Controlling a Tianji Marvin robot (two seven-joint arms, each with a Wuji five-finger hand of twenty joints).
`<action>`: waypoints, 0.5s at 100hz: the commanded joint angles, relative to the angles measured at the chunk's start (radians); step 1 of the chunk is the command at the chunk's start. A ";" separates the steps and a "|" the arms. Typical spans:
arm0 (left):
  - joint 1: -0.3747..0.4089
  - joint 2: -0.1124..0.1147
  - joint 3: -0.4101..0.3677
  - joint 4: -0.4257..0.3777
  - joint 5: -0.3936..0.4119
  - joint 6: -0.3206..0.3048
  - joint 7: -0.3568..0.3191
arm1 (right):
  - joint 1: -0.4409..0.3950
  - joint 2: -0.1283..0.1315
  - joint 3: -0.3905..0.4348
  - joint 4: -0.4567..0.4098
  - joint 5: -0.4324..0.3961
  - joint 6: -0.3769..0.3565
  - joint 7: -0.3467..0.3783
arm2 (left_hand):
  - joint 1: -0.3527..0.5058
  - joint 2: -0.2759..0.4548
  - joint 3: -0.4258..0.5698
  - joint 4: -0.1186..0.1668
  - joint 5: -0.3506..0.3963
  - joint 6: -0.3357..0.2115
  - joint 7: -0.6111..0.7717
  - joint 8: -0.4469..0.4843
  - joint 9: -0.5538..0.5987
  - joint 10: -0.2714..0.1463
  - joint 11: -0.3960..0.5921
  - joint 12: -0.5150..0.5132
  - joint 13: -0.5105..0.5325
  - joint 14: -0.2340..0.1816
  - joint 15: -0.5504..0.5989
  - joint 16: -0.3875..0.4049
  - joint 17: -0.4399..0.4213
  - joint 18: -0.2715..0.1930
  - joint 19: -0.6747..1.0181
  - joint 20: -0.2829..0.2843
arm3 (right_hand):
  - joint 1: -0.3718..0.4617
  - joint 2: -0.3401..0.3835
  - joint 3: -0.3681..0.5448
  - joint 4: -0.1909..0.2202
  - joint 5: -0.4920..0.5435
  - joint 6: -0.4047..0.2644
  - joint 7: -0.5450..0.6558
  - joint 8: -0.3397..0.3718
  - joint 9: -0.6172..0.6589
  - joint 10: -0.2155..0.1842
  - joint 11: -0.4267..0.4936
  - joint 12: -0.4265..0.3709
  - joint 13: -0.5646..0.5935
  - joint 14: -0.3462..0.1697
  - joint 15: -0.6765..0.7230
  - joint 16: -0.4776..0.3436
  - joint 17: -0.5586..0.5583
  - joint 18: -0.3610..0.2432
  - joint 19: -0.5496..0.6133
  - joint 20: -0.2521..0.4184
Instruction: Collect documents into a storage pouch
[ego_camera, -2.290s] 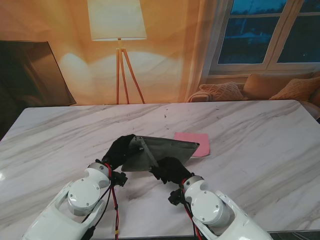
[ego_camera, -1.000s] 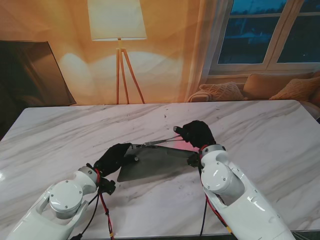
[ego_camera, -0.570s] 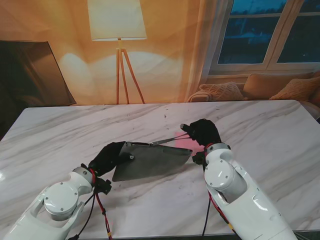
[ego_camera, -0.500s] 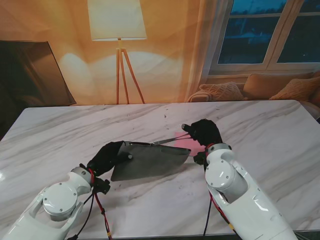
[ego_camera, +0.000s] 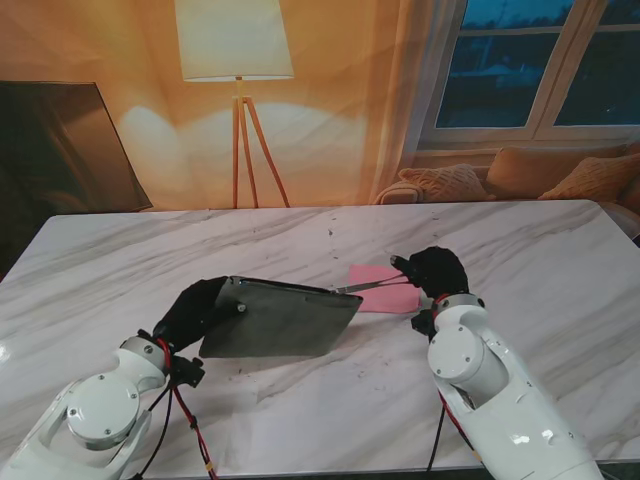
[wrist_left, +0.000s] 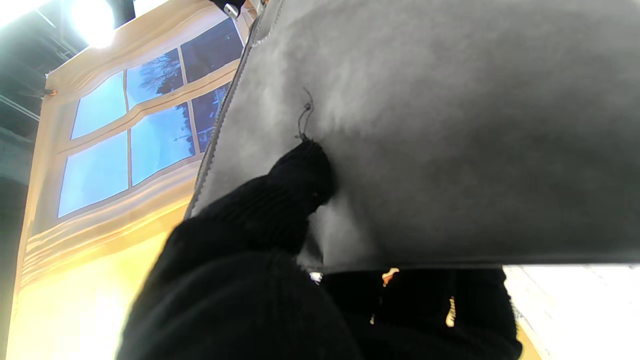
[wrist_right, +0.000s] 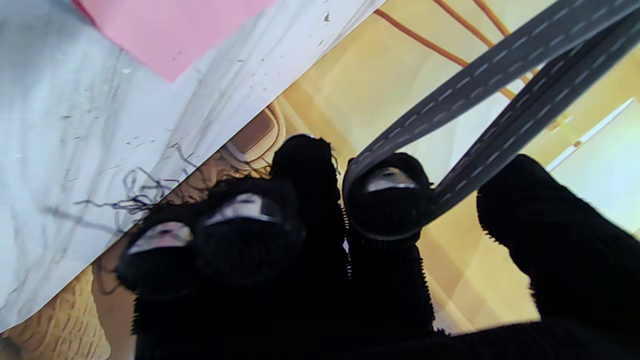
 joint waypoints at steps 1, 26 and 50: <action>0.011 0.001 -0.011 -0.014 0.003 -0.006 -0.002 | -0.007 0.010 0.015 0.021 -0.007 0.016 0.000 | 0.028 0.104 0.093 0.076 0.156 -0.069 0.238 0.131 0.073 -0.003 0.046 0.018 0.031 0.089 -0.010 0.007 -0.005 -0.093 0.084 0.050 | -0.017 0.022 -0.012 0.028 0.045 0.045 0.030 0.011 0.026 0.060 0.040 0.013 0.038 -0.060 0.033 -0.011 -0.007 -0.010 0.104 -0.008; 0.021 0.000 -0.019 -0.024 0.007 -0.017 0.007 | -0.014 0.009 0.029 0.029 -0.015 0.019 -0.014 | 0.034 0.103 0.084 0.074 0.157 -0.072 0.235 0.129 0.072 -0.009 0.039 0.015 0.030 0.085 -0.016 0.002 -0.001 -0.093 0.079 0.043 | -0.012 0.011 -0.005 0.027 0.035 0.046 0.011 -0.001 0.009 0.057 0.021 0.004 0.008 -0.044 0.006 -0.010 -0.044 -0.006 0.076 -0.004; 0.033 -0.002 -0.030 -0.032 0.013 -0.022 0.017 | -0.017 0.008 0.034 0.028 -0.016 0.029 -0.020 | 0.036 0.102 0.084 0.073 0.158 -0.072 0.235 0.128 0.074 -0.011 0.035 0.014 0.030 0.085 -0.015 0.000 0.000 -0.093 0.080 0.039 | -0.010 0.005 0.000 0.025 0.034 0.047 0.009 -0.005 0.004 0.058 0.019 0.001 0.004 -0.041 0.001 -0.007 -0.052 -0.004 0.070 0.000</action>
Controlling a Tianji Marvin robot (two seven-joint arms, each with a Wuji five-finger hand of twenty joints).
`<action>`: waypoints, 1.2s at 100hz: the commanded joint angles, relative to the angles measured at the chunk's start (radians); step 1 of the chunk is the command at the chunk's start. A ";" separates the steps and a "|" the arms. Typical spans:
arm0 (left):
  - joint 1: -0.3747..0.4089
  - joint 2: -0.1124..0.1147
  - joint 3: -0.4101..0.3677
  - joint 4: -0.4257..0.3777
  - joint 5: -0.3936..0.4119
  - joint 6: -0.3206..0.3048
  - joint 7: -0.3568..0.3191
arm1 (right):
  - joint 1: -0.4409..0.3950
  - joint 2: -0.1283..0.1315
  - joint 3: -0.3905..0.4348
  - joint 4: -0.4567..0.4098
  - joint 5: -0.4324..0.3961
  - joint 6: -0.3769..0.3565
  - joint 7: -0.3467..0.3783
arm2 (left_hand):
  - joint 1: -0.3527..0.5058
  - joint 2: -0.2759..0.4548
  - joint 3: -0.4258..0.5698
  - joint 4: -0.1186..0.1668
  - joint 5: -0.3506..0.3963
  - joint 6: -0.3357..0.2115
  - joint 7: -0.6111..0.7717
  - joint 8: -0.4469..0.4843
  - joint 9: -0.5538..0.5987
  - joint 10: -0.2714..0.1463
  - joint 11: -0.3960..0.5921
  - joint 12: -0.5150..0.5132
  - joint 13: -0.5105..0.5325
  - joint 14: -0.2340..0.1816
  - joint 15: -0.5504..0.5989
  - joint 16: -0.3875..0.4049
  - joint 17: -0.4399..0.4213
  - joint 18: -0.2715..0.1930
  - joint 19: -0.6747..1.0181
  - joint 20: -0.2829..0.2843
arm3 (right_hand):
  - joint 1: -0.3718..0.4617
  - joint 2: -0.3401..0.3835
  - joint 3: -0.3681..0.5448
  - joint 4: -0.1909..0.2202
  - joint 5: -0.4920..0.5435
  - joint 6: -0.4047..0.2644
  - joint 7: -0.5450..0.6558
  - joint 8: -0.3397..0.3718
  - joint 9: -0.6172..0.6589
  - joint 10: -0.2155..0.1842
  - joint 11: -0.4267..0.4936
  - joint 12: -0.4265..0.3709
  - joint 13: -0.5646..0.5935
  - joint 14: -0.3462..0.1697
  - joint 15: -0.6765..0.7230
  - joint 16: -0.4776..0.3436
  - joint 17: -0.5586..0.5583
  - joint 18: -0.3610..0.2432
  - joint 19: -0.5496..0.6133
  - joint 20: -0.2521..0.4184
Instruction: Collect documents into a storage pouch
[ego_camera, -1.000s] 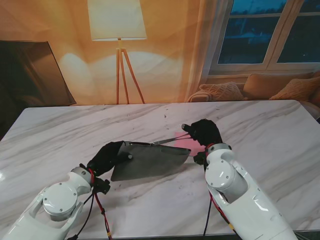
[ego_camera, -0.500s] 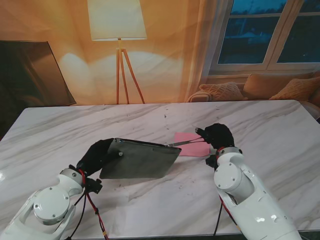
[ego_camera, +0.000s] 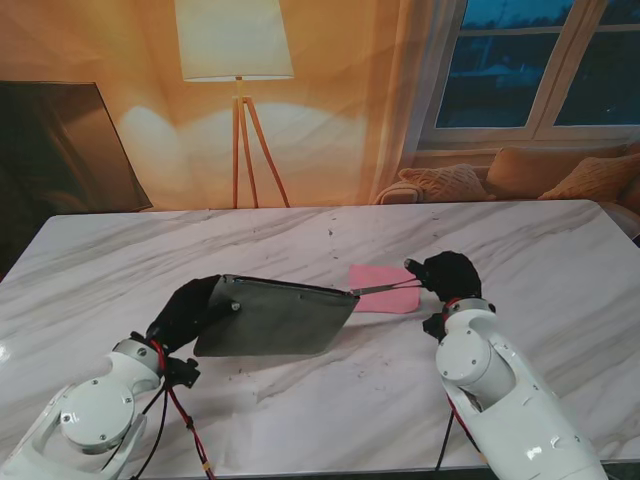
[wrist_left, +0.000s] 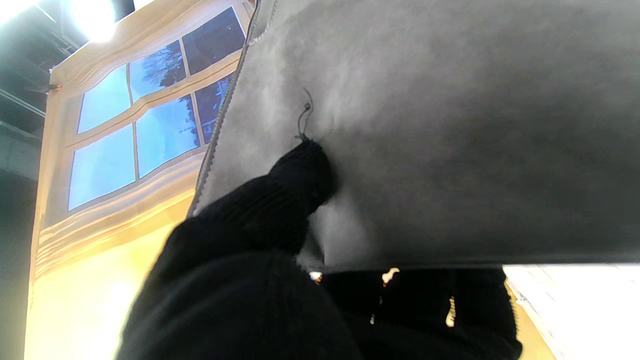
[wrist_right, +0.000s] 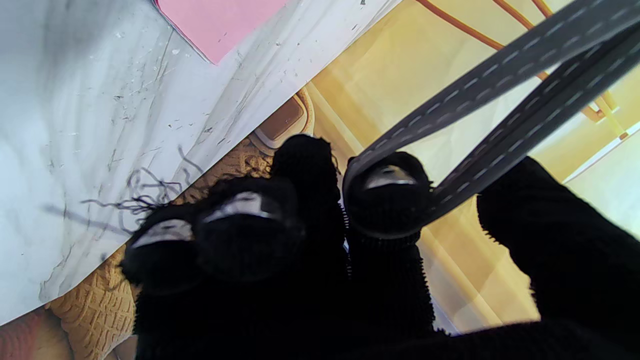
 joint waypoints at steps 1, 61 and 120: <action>0.008 -0.002 -0.008 -0.012 0.000 -0.005 -0.004 | -0.004 0.003 0.005 0.004 -0.006 0.013 0.007 | 0.036 0.103 0.084 0.073 0.158 -0.072 0.235 0.128 0.074 -0.011 0.035 0.014 0.030 0.085 -0.013 0.000 0.000 -0.093 0.080 0.039 | -0.011 0.005 0.000 0.025 0.034 0.046 0.019 -0.002 0.005 0.058 0.019 0.001 0.005 -0.041 0.002 0.002 -0.011 -0.004 0.070 0.000; 0.018 -0.003 -0.009 -0.022 -0.013 -0.018 0.002 | -0.026 0.016 0.022 -0.031 0.041 -0.026 0.084 | 0.033 0.101 0.087 0.072 0.158 -0.073 0.236 0.126 0.077 -0.014 0.032 0.015 0.033 0.081 -0.015 -0.004 0.005 -0.091 0.082 0.034 | -0.015 -0.045 -0.065 0.044 -0.395 -0.031 -0.523 -0.226 -0.400 -0.022 -0.305 -0.140 -0.485 0.007 -0.481 0.019 -0.464 -0.045 -0.343 0.035; -0.018 -0.003 0.037 -0.006 -0.051 -0.006 -0.019 | -0.048 0.027 -0.007 -0.118 0.049 -0.111 0.122 | 0.037 0.101 0.082 0.070 0.155 -0.074 0.235 0.126 0.074 -0.016 0.026 0.015 0.033 0.077 -0.019 -0.008 0.006 -0.091 0.079 0.026 | 0.010 -0.083 -0.073 0.044 -0.640 -0.126 -0.576 -0.308 -0.734 -0.123 -0.449 -0.230 -0.856 -0.105 -0.922 -0.090 -0.751 -0.162 -0.925 0.123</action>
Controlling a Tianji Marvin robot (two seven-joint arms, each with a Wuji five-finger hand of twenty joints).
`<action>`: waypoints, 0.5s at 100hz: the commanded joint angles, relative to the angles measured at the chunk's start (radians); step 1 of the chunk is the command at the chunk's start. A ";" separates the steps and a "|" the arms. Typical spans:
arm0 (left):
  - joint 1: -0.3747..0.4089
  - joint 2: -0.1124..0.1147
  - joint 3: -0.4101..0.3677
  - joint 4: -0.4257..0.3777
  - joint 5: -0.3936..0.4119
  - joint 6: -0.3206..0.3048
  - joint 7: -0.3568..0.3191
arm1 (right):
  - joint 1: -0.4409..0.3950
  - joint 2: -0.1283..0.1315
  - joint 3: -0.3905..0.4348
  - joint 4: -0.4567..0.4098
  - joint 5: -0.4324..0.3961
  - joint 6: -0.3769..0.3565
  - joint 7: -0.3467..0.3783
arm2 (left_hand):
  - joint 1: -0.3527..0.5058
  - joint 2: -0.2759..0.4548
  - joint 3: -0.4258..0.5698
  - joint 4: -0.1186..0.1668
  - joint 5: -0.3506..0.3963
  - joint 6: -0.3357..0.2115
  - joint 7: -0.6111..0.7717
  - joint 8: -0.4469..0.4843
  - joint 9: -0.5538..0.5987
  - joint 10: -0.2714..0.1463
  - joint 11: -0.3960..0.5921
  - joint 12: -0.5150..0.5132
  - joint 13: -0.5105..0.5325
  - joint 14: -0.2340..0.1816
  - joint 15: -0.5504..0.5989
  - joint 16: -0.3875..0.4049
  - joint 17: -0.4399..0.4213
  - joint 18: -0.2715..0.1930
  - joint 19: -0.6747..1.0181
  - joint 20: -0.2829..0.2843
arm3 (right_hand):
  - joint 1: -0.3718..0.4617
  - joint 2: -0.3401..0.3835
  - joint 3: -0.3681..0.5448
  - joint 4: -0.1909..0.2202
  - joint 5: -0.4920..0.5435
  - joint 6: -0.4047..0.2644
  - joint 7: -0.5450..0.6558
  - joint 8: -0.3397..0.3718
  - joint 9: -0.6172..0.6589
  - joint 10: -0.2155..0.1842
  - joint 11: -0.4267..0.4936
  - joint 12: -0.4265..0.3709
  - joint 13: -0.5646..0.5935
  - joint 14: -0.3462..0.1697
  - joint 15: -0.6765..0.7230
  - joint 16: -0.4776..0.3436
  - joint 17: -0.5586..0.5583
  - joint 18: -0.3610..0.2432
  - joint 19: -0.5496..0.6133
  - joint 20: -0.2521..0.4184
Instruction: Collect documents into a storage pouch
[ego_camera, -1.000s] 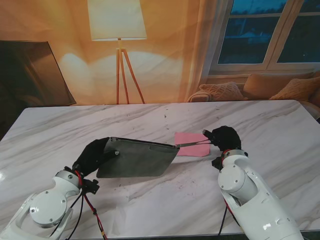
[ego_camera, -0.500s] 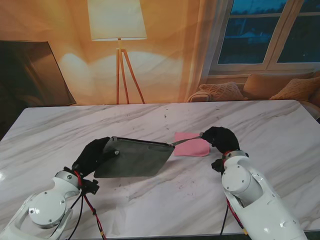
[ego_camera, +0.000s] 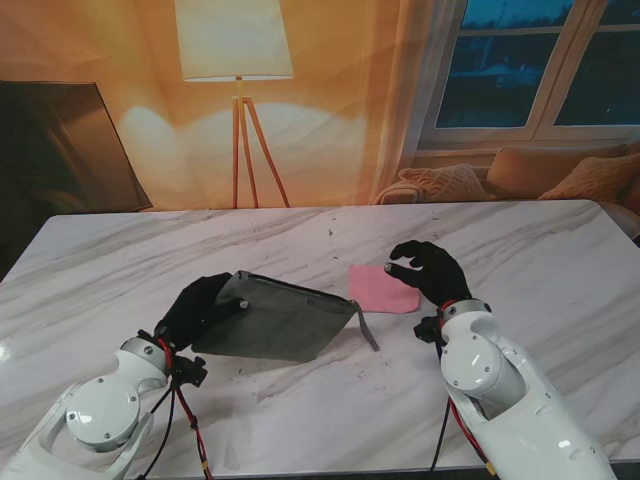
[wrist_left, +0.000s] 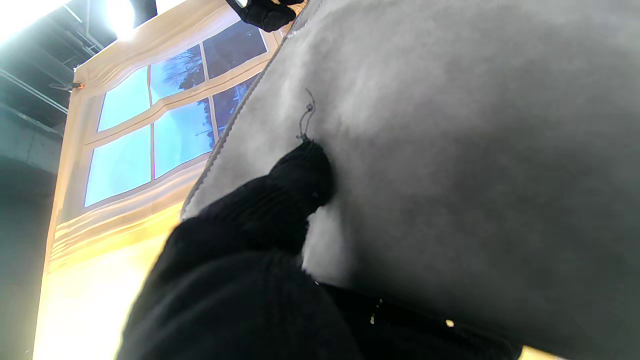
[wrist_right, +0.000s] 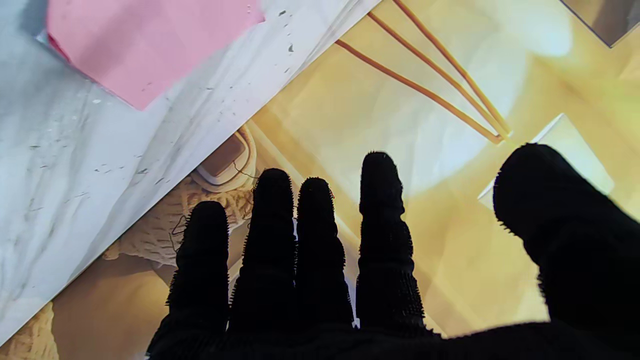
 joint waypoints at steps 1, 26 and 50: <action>-0.005 -0.004 0.007 -0.001 -0.007 0.003 -0.017 | -0.002 -0.007 -0.009 -0.015 -0.001 -0.011 0.011 | 0.037 0.102 0.077 0.070 0.155 -0.078 0.235 0.126 0.047 -0.012 0.027 0.015 0.032 0.077 -0.017 -0.008 0.005 -0.091 0.079 0.026 | 0.000 -0.033 0.019 0.042 0.038 -0.047 0.026 0.024 -0.049 -0.016 -0.003 -0.011 -0.053 -0.030 -0.025 -0.017 -0.012 -0.053 -0.030 0.023; -0.017 -0.006 0.026 -0.001 -0.031 -0.003 -0.018 | -0.007 0.005 -0.035 -0.023 0.003 -0.048 0.061 | 0.041 0.103 0.071 0.070 0.154 -0.080 0.234 0.126 0.041 -0.015 0.023 0.014 0.028 0.073 -0.026 -0.012 0.003 -0.093 0.077 0.022 | 0.009 -0.058 0.037 0.033 -0.062 -0.056 -0.127 -0.064 -0.068 -0.063 -0.087 -0.091 -0.115 -0.069 -0.175 -0.100 -0.036 -0.088 -0.201 0.010; -0.027 -0.008 0.035 0.002 -0.042 -0.017 -0.014 | -0.007 0.016 -0.067 -0.021 0.030 -0.074 0.125 | 0.049 0.102 0.062 0.066 0.153 -0.084 0.233 0.128 0.039 -0.024 0.012 0.011 0.023 0.062 -0.041 -0.021 0.005 -0.094 0.073 0.014 | 0.019 -0.105 0.058 0.024 -0.111 -0.054 -0.173 -0.118 -0.055 -0.090 -0.146 -0.142 -0.116 -0.078 -0.218 -0.136 -0.024 -0.094 -0.298 -0.004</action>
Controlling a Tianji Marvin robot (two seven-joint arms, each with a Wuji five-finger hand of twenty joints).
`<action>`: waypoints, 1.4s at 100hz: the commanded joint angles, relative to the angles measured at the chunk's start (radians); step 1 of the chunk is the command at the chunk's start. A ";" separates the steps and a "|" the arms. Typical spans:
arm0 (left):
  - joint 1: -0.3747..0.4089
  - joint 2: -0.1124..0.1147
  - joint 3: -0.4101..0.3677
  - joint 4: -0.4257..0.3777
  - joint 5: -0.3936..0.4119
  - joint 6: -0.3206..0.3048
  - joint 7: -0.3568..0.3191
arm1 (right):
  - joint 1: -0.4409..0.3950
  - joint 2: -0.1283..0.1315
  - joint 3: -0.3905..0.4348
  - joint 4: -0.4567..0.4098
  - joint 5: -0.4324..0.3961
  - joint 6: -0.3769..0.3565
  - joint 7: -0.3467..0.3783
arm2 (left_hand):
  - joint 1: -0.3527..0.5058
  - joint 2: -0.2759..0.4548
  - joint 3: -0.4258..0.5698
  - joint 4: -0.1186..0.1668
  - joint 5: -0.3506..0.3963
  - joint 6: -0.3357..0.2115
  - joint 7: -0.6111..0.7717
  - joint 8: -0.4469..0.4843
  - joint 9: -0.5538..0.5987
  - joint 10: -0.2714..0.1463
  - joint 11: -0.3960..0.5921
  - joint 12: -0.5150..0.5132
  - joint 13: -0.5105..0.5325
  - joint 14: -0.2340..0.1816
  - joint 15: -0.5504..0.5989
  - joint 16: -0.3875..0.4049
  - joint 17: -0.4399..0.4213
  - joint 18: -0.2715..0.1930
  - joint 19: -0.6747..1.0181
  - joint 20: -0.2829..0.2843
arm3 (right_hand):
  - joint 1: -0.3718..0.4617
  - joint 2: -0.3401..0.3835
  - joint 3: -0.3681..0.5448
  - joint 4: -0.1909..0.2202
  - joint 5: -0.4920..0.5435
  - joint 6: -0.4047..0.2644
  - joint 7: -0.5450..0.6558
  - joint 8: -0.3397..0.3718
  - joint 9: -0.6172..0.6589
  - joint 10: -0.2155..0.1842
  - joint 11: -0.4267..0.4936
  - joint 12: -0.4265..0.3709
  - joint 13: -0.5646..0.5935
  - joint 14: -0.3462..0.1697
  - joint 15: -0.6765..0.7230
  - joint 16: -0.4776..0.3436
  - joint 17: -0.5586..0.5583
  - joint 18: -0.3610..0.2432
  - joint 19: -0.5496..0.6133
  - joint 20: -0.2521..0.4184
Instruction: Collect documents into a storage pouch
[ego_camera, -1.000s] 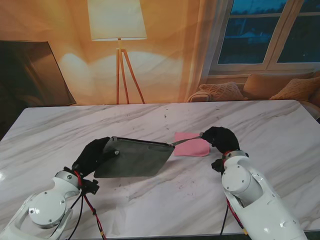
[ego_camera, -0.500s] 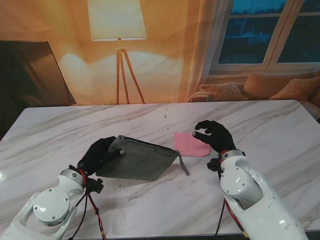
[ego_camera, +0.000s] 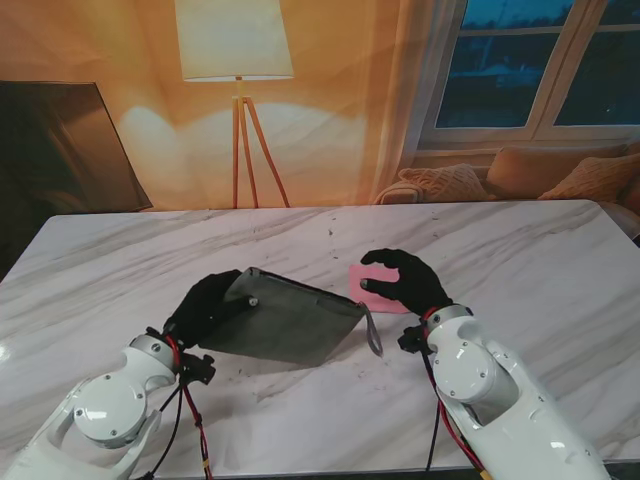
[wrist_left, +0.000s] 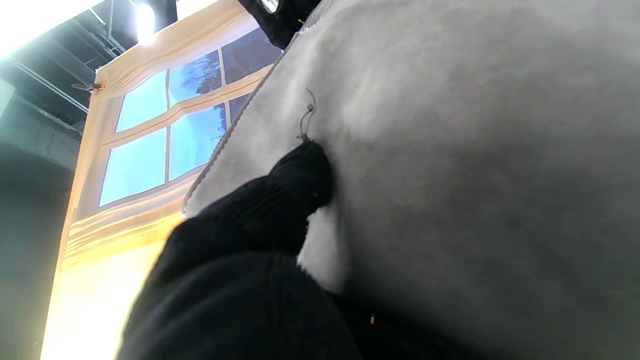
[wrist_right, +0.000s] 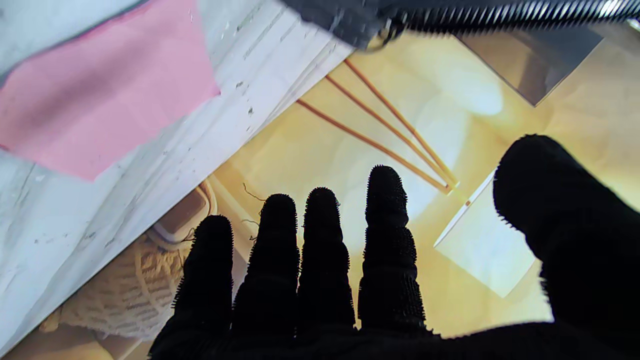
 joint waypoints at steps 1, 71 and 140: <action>-0.004 -0.006 0.001 0.000 -0.005 -0.008 -0.011 | -0.006 0.002 -0.015 -0.001 0.005 -0.007 0.034 | 0.049 0.102 0.061 0.066 0.153 -0.084 0.233 0.128 0.038 -0.021 0.011 0.011 0.023 0.062 -0.030 -0.011 0.005 -0.094 0.073 0.016 | 0.008 -0.046 0.026 0.023 -0.040 -0.011 -0.020 -0.014 -0.023 -0.032 -0.018 -0.014 -0.012 -0.033 -0.024 -0.015 0.003 -0.045 -0.032 -0.006; -0.006 -0.013 0.010 -0.003 0.005 0.006 0.019 | 0.027 0.006 -0.134 0.048 0.013 -0.028 0.075 | 0.085 0.091 0.019 0.041 0.141 -0.099 0.207 0.114 0.024 -0.068 -0.081 -0.027 0.000 0.028 -0.109 -0.087 0.010 -0.100 0.058 -0.044 | 0.258 -0.174 0.270 -0.137 0.282 -0.104 0.324 -0.157 0.429 0.058 0.252 0.205 0.468 0.013 0.624 0.288 0.307 0.076 0.657 0.087; 0.004 0.000 -0.023 -0.029 0.180 0.172 0.010 | 0.030 0.008 -0.078 0.054 -0.108 -0.057 -0.001 | -0.082 -0.016 0.002 0.034 -0.078 -0.073 -0.041 -0.304 -0.307 -0.092 -0.392 -0.449 -0.224 -0.085 -0.467 -0.401 -0.055 -0.123 -0.127 -0.163 | 0.499 -0.027 0.166 -0.113 0.522 -0.041 0.520 -0.172 0.636 0.128 0.370 0.300 0.743 -0.047 1.046 0.352 0.533 0.058 0.963 0.061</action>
